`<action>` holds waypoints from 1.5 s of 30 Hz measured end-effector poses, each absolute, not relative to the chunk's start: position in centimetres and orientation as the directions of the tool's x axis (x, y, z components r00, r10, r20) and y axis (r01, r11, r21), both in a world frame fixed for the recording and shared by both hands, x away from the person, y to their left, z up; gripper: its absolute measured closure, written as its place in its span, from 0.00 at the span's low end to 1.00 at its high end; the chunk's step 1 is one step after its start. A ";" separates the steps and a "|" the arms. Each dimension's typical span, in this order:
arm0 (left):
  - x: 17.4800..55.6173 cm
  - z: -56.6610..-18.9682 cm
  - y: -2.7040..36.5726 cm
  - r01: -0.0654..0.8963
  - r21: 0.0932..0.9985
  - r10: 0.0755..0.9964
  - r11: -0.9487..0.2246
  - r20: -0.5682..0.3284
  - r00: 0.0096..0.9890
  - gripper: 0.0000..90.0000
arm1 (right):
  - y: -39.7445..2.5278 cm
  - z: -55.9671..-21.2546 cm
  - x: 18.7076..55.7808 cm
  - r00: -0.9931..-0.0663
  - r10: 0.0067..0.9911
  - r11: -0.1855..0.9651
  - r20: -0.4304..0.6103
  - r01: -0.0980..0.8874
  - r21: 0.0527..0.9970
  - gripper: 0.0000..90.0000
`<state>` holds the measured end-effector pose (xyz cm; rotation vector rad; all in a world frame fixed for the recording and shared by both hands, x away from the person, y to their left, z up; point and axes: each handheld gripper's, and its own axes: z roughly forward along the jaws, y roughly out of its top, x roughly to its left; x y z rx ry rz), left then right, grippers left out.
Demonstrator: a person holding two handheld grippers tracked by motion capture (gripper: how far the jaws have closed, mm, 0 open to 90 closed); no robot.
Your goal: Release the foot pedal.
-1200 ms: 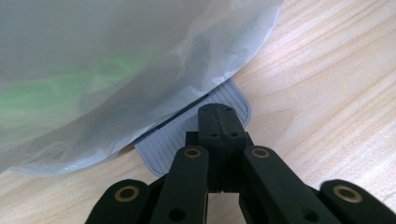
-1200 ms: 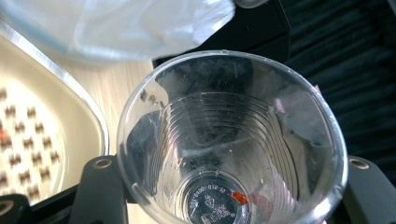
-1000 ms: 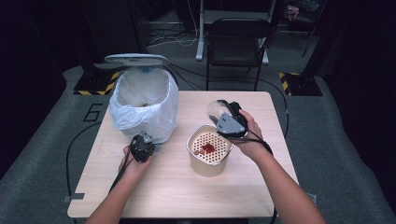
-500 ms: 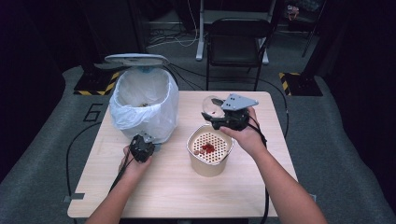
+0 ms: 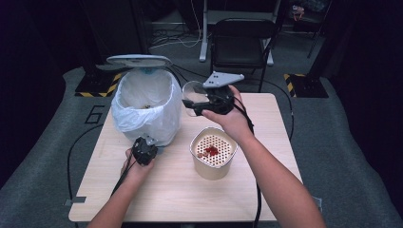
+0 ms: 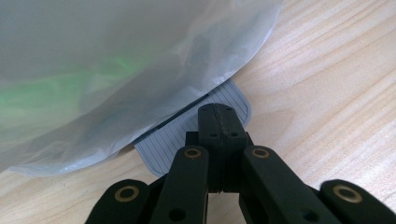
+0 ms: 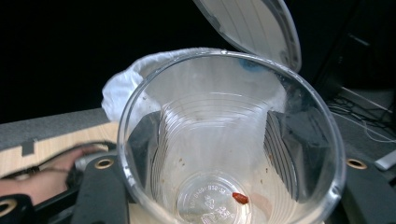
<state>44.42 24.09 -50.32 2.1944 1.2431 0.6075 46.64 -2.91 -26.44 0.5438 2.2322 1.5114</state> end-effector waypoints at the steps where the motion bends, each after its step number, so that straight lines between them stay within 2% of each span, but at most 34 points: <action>1: 44.4 -50.3 24.1 0.628 0.650 0.874 -0.427 0.120 0.470 1.00 | -2.4 -26.2 46.9 -0.852 0.516 0.342 -0.091 0.108 0.933 0.43; 16: 44.5 -50.3 24.3 0.616 0.651 0.864 -0.443 0.127 0.488 1.00 | 4.2 -24.5 49.7 -0.868 0.492 0.363 -0.069 0.132 0.922 0.43; 28: 44.5 -50.4 24.3 0.614 0.658 0.867 -0.436 0.123 0.483 1.00 | 10.0 -26.3 52.2 -0.838 0.545 0.366 -0.038 0.197 0.909 0.40; 30: 44.5 -50.3 24.3 0.616 0.652 0.864 -0.443 0.125 0.488 1.00 | 10.7 -26.8 52.4 -0.827 0.561 0.362 -0.038 0.204 0.909 0.39; 31: 44.6 -50.3 24.3 0.614 0.654 0.866 -0.442 0.131 0.483 1.00 | 11.4 -27.3 52.6 -0.799 0.599 0.352 -0.058 0.197 0.915 0.31; 32: 44.6 -50.3 24.3 0.615 0.653 0.866 -0.441 0.131 0.482 1.00 | 11.4 -27.3 52.6 -0.799 0.599 0.352 -0.058 0.197 0.915 0.31; 34: 44.6 -50.3 24.3 0.610 0.656 0.861 -0.444 0.124 0.493 1.00 | 12.2 -27.8 52.7 -0.769 0.639 0.306 -0.032 0.215 0.928 0.08; 35: 44.6 -50.3 24.3 0.607 0.662 0.861 -0.440 0.120 0.494 1.00 | 12.5 -28.0 52.7 -0.754 0.656 0.287 -0.008 0.240 0.927 0.05; 40: 44.7 -50.3 24.4 0.595 0.658 0.856 -0.462 0.155 0.493 1.00 | 11.7 -28.6 52.0 -0.742 0.670 0.217 0.031 0.236 0.947 0.03; 41: 44.5 -50.7 23.9 0.608 0.698 0.890 -0.380 0.097 0.445 1.00 | 10.6 -28.8 51.5 -0.749 0.662 0.217 0.031 0.232 0.948 0.04; 42: 44.5 -50.2 24.4 0.619 0.647 0.865 -0.446 0.133 0.484 1.00 | 10.6 -28.8 51.5 -0.749 0.662 0.217 0.031 0.232 0.948 0.04; 43: 44.5 -50.3 24.3 0.622 0.661 0.872 -0.419 0.102 0.479 1.00 | 9.2 -29.0 50.9 -0.742 0.670 0.226 0.018 0.227 0.947 0.07; 45: 44.5 -50.4 24.3 0.611 0.661 0.866 -0.436 0.121 0.486 1.00 | 7.5 -29.1 50.6 -0.742 0.670 0.227 0.019 0.228 0.947 0.09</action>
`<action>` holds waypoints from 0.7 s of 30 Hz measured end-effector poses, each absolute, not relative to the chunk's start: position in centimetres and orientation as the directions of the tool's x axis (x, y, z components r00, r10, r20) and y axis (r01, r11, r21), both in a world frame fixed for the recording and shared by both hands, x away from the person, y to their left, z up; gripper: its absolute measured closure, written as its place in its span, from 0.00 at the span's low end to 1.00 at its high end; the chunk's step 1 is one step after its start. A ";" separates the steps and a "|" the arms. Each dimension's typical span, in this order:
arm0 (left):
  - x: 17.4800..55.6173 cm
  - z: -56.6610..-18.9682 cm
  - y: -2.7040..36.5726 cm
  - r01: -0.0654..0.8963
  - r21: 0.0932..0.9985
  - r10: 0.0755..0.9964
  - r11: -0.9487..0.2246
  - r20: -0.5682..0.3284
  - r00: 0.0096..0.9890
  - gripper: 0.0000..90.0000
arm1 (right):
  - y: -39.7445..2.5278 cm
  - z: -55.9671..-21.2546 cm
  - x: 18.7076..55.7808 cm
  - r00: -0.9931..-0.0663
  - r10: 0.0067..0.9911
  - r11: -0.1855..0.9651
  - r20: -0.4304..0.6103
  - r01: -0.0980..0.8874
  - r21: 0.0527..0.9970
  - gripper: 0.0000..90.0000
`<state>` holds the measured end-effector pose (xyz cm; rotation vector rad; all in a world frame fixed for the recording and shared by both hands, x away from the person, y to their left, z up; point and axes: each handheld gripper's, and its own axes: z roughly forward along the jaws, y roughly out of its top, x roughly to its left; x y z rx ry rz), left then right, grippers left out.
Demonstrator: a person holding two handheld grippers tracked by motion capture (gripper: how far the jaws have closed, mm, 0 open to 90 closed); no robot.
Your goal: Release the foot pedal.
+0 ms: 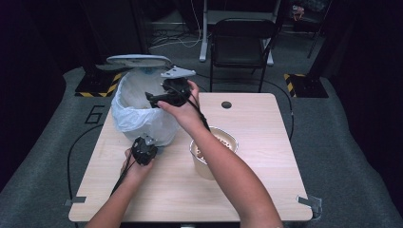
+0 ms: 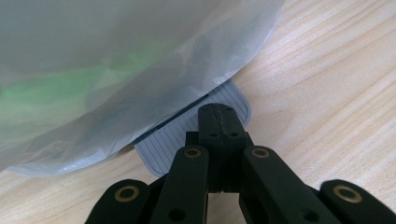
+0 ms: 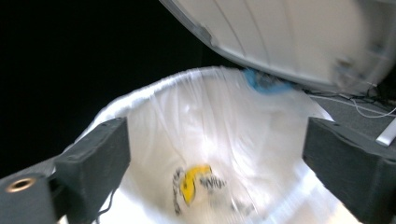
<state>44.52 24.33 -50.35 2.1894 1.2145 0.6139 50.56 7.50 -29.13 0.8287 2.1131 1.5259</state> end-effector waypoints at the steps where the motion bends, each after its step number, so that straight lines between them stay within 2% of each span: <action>1: 44.5 -50.4 24.3 0.611 0.661 0.866 -0.436 0.121 0.486 1.00 | 7.5 -29.1 50.6 -0.742 0.670 0.227 0.019 0.228 0.947 0.09; 5: 44.5 -50.4 24.3 0.609 0.662 0.865 -0.437 0.124 0.486 1.00 | 3.9 -29.7 50.1 -0.740 0.673 0.243 0.008 0.231 0.942 0.13; 6: 44.6 -50.3 24.6 0.609 0.658 0.862 -0.444 0.127 0.491 0.96 | 3.0 -29.7 49.9 -0.735 0.678 0.253 0.005 0.240 0.937 0.14; 9: 44.8 -50.0 25.5 0.631 0.679 0.880 -0.375 0.048 0.472 0.89 | -0.3 -30.1 49.3 -0.713 0.701 0.231 0.030 0.267 0.936 0.16; 12: 44.8 -49.7 26.0 0.632 0.681 0.883 -0.369 0.045 0.467 0.84 | -1.7 -30.3 49.1 -0.701 0.713 0.226 0.024 0.262 0.938 0.16; 13: 44.3 -49.5 26.1 0.633 0.688 0.887 -0.355 0.035 0.460 0.74 | -2.9 -30.4 48.8 -0.695 0.718 0.209 0.033 0.261 0.942 0.17; 15: 44.0 -49.3 26.2 0.620 0.696 0.886 -0.361 0.048 0.462 0.70 | -3.4 -30.5 48.6 -0.689 0.724 0.211 0.028 0.260 0.942 0.17; 21: 42.4 -48.7 27.6 0.609 0.717 0.878 -0.341 0.012 0.478 0.61 | -6.0 -30.9 47.7 -0.667 0.743 0.268 -0.047 0.233 0.935 0.18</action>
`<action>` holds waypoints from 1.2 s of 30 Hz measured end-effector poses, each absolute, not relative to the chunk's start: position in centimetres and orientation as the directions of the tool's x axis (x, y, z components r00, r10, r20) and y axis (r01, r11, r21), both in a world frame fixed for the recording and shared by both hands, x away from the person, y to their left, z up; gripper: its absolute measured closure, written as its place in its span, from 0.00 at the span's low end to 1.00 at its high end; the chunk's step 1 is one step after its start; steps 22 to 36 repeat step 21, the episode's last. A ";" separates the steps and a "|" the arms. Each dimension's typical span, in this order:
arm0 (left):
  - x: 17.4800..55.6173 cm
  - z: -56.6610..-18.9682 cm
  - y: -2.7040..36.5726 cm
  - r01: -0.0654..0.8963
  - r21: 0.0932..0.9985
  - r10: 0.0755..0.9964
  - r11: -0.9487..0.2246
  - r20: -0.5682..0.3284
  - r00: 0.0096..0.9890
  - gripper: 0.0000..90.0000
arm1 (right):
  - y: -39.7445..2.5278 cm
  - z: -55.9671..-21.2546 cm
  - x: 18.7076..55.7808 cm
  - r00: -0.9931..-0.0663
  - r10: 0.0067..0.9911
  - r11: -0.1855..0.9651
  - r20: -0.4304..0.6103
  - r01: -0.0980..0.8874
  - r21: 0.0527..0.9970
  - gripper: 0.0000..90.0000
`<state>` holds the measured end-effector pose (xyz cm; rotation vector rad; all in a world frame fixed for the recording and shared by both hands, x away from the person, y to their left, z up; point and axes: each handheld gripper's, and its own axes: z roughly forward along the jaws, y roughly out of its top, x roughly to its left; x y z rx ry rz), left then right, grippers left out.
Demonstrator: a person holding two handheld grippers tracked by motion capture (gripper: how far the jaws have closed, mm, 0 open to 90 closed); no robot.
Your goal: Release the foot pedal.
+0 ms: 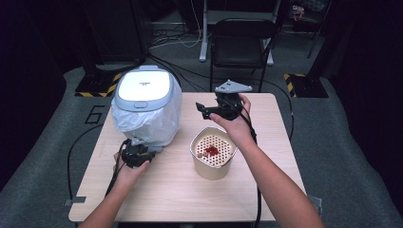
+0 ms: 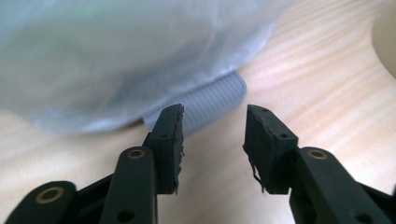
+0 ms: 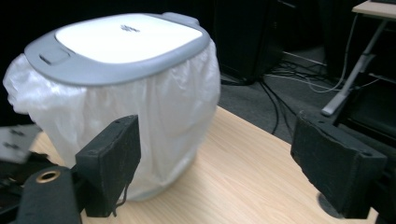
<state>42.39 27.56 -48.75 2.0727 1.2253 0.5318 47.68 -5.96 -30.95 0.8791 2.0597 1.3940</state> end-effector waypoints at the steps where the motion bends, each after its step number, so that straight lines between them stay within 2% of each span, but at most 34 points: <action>1: 42.1 -48.8 27.7 0.600 0.724 0.878 -0.339 0.016 0.478 0.61 | -6.3 -31.0 47.4 -0.664 0.746 0.276 -0.053 0.236 0.932 0.18; 8: 40.6 -49.1 29.5 0.613 0.713 0.878 -0.340 0.008 0.478 0.50 | -8.6 -32.0 45.6 -0.654 0.749 0.319 -0.104 0.219 0.922 0.19; 13: 39.6 -49.2 30.7 0.637 0.710 0.882 -0.299 -0.049 0.468 0.47 | -11.1 -33.0 44.0 -0.630 0.769 0.317 -0.105 0.234 0.919 0.19; 16: 39.2 -49.3 31.3 0.633 0.720 0.878 -0.286 -0.067 0.474 0.43 | -13.1 -33.7 42.8 -0.592 0.797 0.320 -0.118 0.248 0.914 0.19; 18: 38.7 -49.5 32.0 0.642 0.718 0.875 -0.271 -0.094 0.475 0.41 | -15.4 -34.7 41.2 -0.543 0.834 0.283 -0.097 0.269 0.921 0.19; 21: 38.7 -49.9 32.6 0.640 0.718 0.879 -0.272 -0.084 0.468 0.38 | -16.9 -36.1 40.4 -0.505 0.857 0.276 -0.097 0.292 0.916 0.19; 36: 38.7 -49.9 32.6 0.640 0.718 0.879 -0.272 -0.084 0.468 0.38 | -16.9 -36.1 40.4 -0.505 0.857 0.276 -0.097 0.292 0.916 0.19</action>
